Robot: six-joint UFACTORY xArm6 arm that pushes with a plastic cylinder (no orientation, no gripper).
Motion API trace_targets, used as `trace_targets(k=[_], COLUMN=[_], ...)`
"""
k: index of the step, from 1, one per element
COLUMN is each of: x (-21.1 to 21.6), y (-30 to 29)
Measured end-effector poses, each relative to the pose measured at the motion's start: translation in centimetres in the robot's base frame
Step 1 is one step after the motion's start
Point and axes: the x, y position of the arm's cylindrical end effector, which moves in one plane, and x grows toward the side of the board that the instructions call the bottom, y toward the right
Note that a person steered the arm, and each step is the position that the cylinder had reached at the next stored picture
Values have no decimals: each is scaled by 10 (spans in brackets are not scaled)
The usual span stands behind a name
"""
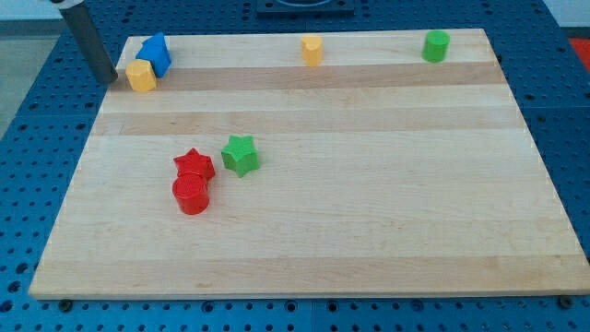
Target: Separate the blue cube from yellow hexagon
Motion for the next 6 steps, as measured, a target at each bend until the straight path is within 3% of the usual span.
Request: trace_targets(k=[1,6], x=[-20,-23], y=[1,94])
